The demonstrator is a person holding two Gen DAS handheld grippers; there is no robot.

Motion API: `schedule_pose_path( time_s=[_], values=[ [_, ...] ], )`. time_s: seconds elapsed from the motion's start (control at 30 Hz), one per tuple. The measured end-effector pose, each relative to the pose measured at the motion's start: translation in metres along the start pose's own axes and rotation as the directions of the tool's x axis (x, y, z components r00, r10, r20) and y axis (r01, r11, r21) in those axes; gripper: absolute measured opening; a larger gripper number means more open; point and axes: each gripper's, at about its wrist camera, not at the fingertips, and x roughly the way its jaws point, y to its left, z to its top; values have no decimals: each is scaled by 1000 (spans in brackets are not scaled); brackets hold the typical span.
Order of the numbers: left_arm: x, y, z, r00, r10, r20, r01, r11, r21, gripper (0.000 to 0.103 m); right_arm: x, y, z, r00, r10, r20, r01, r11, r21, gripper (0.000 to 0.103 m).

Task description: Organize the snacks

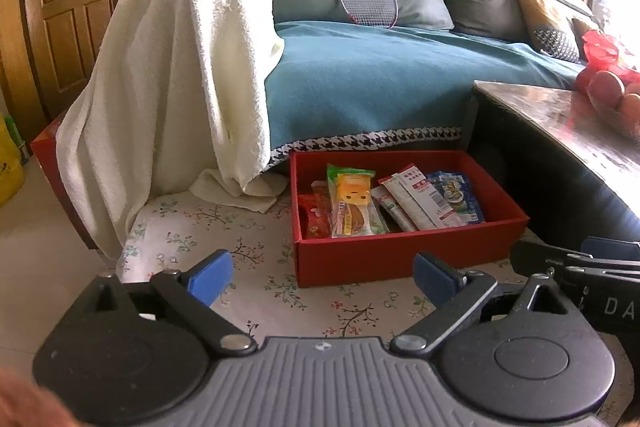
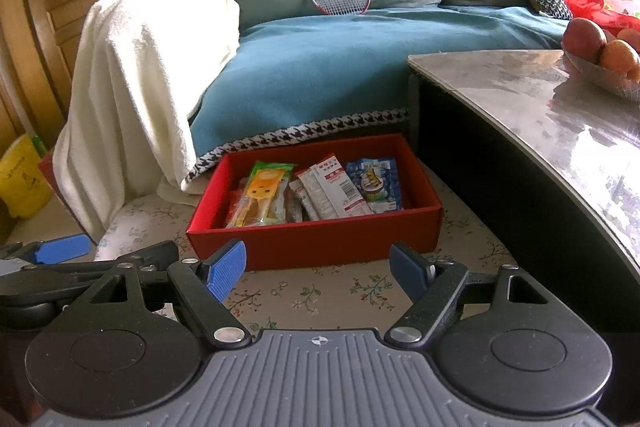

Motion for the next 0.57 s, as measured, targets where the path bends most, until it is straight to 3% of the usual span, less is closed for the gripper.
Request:
schedule_pose_path(
  time_s=[0.57],
  values=[
    [-1, -1, -1, 1000, 17, 16, -17, 1000, 12, 93, 1, 0, 0, 1000, 2, -6, -2, 1000, 1, 85]
  ],
)
